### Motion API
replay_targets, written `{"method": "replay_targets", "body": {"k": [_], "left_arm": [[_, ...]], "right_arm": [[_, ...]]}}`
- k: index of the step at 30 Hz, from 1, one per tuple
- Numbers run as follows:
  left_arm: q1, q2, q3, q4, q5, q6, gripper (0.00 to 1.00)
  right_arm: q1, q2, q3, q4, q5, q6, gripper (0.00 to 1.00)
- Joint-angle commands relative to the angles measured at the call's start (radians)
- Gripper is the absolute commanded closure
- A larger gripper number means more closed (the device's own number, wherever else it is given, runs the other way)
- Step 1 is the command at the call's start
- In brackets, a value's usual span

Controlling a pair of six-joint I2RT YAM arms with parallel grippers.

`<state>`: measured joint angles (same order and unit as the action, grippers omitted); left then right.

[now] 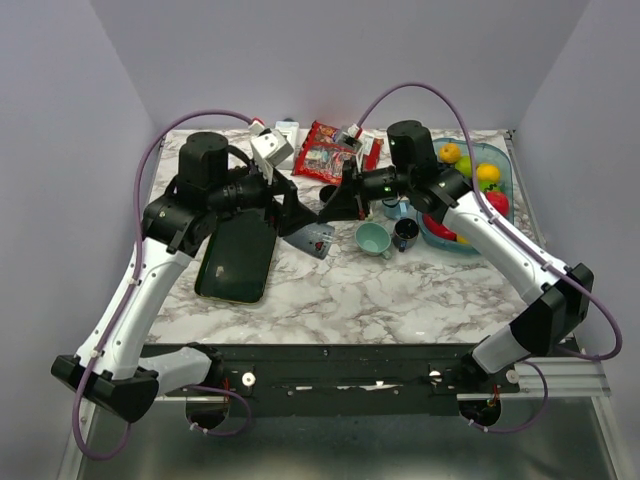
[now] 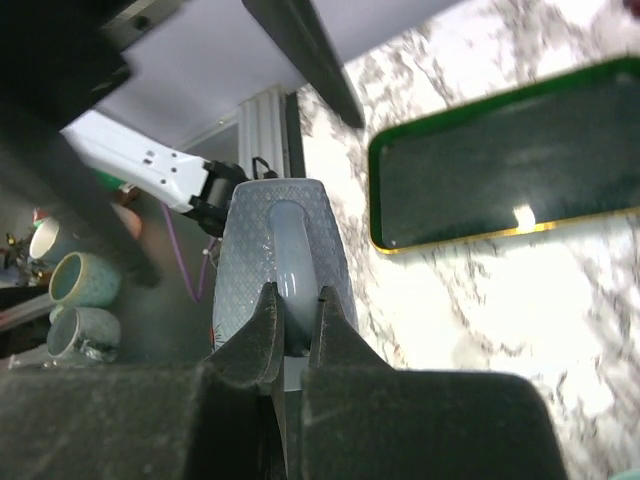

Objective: Turn the mug right side up

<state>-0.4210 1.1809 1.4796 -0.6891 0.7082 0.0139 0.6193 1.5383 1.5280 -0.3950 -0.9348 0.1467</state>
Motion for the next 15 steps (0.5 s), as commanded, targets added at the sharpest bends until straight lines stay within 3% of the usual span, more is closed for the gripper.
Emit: {"method": "replay_targets", "body": {"k": [1,8,15], "left_arm": [[-0.002,-0.058,-0.08,0.201,-0.188,-0.088,0.01],[-0.002,-0.06,-0.119,0.264,-0.518,-0.137,0.01],[-0.002,-0.023,-0.136,0.28,-0.701,-0.207,0.01]], "right_arm": [[-0.015,0.026,0.017,-0.108,0.114,0.08,0.99],[-0.07,0.173,0.144,-0.289,0.183,0.237,0.99],[-0.156,0.285,0.152,-0.344,0.303,0.641,0.99]]}}
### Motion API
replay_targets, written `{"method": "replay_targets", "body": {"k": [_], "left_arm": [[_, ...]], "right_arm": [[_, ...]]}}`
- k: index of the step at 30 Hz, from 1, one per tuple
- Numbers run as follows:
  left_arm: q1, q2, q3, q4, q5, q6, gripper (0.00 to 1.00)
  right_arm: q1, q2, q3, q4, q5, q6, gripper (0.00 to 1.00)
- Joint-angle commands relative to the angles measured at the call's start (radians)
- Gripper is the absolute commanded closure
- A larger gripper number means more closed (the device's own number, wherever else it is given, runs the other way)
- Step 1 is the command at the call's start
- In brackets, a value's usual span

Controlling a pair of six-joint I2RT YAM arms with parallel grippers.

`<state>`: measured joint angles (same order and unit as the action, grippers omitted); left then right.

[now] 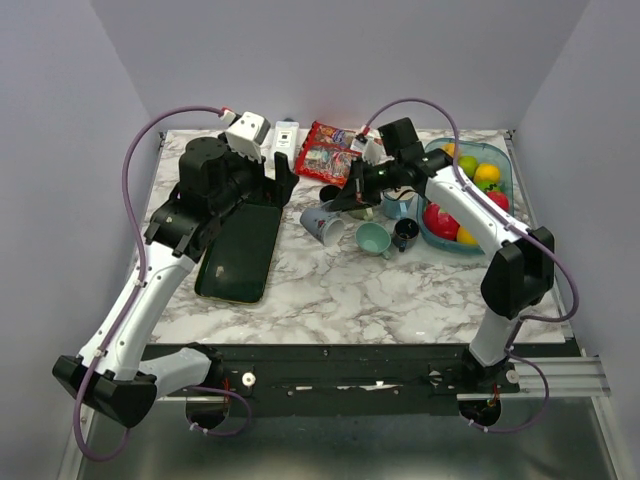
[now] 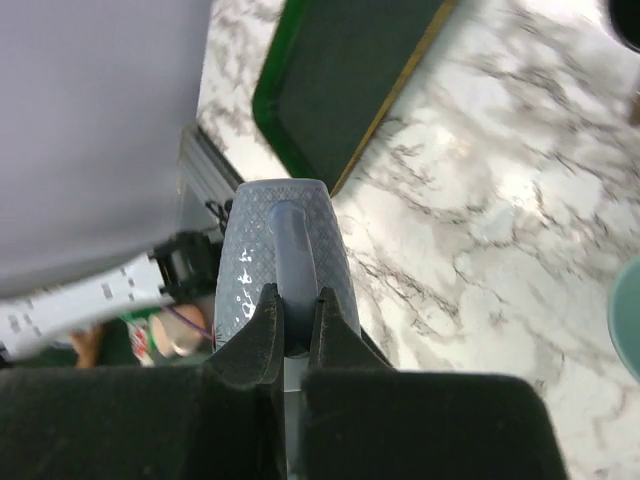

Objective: Turn the mug right side up

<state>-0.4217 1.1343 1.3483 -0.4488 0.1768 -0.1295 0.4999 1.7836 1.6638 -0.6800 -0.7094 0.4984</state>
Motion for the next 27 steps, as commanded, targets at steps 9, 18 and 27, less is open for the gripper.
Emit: {"method": "replay_targets", "body": {"k": [9,18,27], "left_arm": [[-0.002,0.035,-0.041,0.041,-0.21,-0.102,0.01],[-0.002,0.035,-0.087,0.033,-0.249,-0.085,0.01],[-0.002,0.042,-0.11,0.015,-0.26,-0.078,0.01]], "right_arm": [[-0.035,0.028,-0.085,-0.128,0.267,0.741,0.99],[-0.024,0.097,-0.088,-0.214,0.331,0.933,0.99],[0.0,0.227,0.016,-0.299,0.352,0.959,0.99]]}}
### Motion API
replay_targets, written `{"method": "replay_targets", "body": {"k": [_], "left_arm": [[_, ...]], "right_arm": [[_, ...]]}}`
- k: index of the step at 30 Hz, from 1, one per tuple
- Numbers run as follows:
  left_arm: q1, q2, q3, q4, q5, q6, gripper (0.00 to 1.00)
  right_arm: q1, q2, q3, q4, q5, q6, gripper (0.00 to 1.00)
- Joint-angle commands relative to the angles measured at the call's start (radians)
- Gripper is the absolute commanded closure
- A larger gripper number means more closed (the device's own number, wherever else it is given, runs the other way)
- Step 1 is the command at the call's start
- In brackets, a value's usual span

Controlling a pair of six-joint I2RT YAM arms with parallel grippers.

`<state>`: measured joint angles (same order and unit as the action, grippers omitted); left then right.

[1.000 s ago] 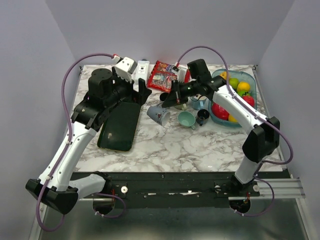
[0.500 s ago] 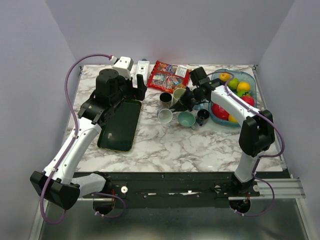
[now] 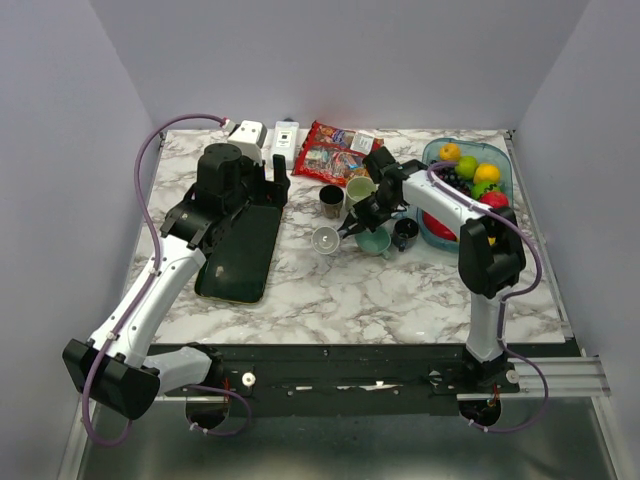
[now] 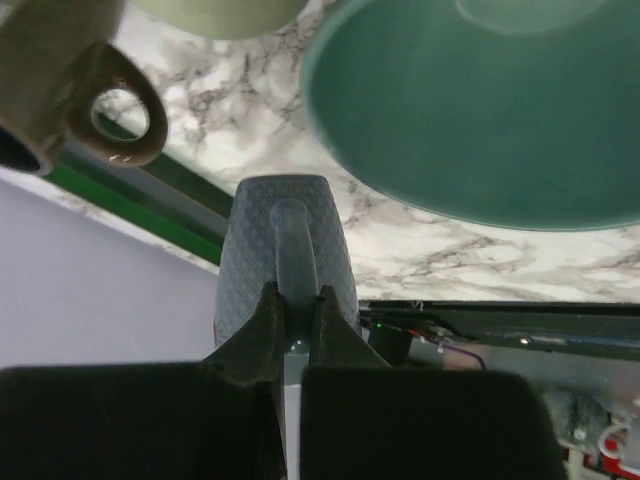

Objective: Turn the mug right side up

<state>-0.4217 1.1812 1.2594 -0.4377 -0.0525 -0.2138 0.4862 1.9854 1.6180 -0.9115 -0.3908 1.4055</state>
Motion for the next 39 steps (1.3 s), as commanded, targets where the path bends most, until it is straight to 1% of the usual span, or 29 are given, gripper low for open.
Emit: {"method": "replay_targets", "body": {"k": [1,6,12,13,15,16,18,19,22,23,29,33,34,39], "left_arm": [[-0.002,-0.005,-0.025,0.005,-0.032,0.005,0.01],[-0.002,0.0,-0.037,0.004,-0.049,0.005,0.01],[-0.002,0.006,-0.043,-0.003,-0.049,0.005,0.01],[-0.002,0.008,-0.046,-0.004,-0.034,0.011,0.01],[-0.002,0.012,-0.058,-0.003,0.026,0.014,0.01],[-0.002,0.014,-0.064,-0.003,0.051,0.014,0.01],[-0.002,0.018,-0.08,-0.003,0.115,0.011,0.01],[-0.002,0.02,-0.084,-0.004,0.127,0.01,0.01],[-0.003,0.024,-0.097,-0.006,0.151,0.008,0.01],[-0.002,0.026,-0.1,-0.007,0.148,0.008,0.01],[-0.003,0.038,-0.1,-0.009,0.161,0.014,0.01],[-0.003,0.044,-0.107,-0.007,0.187,0.008,0.01],[-0.003,0.043,-0.11,-0.007,0.189,0.008,0.01],[-0.003,0.043,-0.118,-0.007,0.183,0.013,0.01]], "right_arm": [[0.015,0.041,0.063,-0.072,0.036,0.062,0.99],[0.017,0.082,0.082,-0.105,0.049,0.069,0.99],[0.022,0.075,0.089,-0.106,0.098,0.082,0.99],[0.022,0.076,0.088,-0.105,0.102,0.084,0.95],[0.022,0.076,0.085,-0.104,0.101,0.085,0.92],[0.022,0.081,0.085,-0.104,0.098,0.087,0.88],[0.022,0.082,0.083,-0.102,0.096,0.087,0.83],[0.023,0.084,0.083,-0.104,0.096,0.089,0.76],[0.028,0.082,0.08,-0.099,0.099,0.096,0.64],[0.026,0.081,0.079,-0.098,0.099,0.098,0.61],[0.032,0.059,0.063,-0.084,0.11,0.116,0.6],[0.034,0.049,0.066,-0.084,0.118,0.121,0.54],[0.034,0.044,0.066,-0.081,0.124,0.121,0.51],[0.035,0.02,0.046,-0.066,0.139,0.131,0.48]]}}
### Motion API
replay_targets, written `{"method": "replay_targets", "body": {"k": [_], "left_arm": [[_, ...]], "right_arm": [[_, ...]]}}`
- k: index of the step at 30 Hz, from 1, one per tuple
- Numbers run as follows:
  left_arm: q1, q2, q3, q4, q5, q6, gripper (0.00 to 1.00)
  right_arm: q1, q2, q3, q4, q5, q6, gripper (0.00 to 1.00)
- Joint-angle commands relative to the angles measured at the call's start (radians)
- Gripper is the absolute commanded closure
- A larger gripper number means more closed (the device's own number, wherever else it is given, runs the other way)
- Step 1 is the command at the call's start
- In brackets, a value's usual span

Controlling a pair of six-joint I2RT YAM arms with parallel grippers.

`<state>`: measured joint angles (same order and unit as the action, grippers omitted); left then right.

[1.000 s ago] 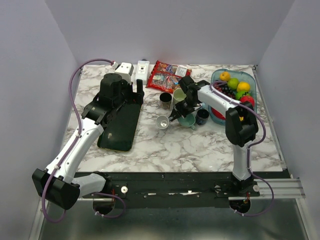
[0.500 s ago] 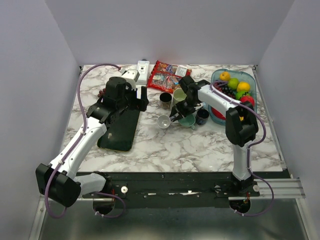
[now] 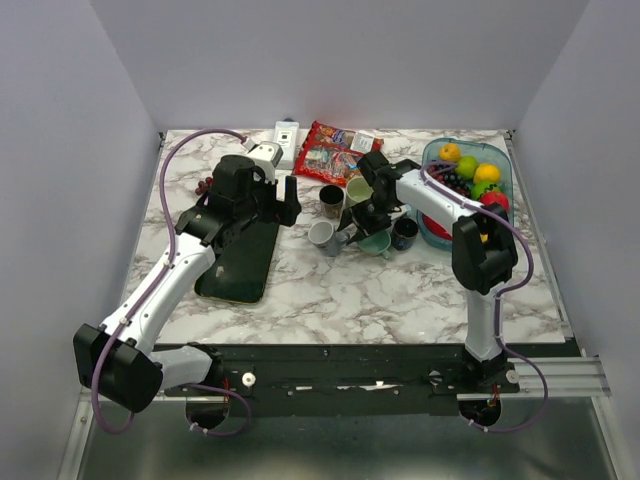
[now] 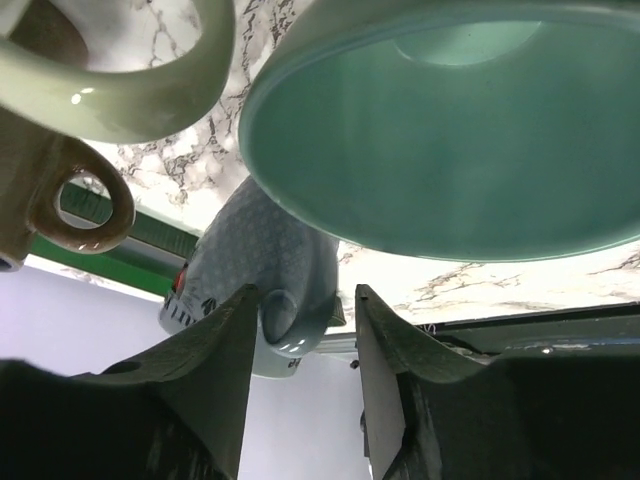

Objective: Turn the mug right side up

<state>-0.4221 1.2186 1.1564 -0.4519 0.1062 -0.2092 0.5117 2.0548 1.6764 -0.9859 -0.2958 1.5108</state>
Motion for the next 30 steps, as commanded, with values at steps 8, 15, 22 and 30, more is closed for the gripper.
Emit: {"method": "replay_targets", "body": {"k": [8,15,22,30], "left_arm": [[-0.003,0.007,-0.03,0.018,0.043,0.002,0.01],[-0.003,0.006,-0.037,0.021,0.046,-0.001,0.01],[-0.003,-0.004,-0.041,0.021,0.046,-0.001,0.01],[-0.003,-0.019,-0.035,0.005,0.024,0.002,0.01]], "right_arm": [[0.01,-0.09,-0.05,0.016,0.072,0.034,0.48],[0.01,-0.123,-0.069,0.016,0.104,0.038,0.44],[0.011,-0.165,-0.069,0.012,0.148,0.031,0.39],[0.01,-0.245,-0.095,-0.003,0.236,0.002,0.36]]}}
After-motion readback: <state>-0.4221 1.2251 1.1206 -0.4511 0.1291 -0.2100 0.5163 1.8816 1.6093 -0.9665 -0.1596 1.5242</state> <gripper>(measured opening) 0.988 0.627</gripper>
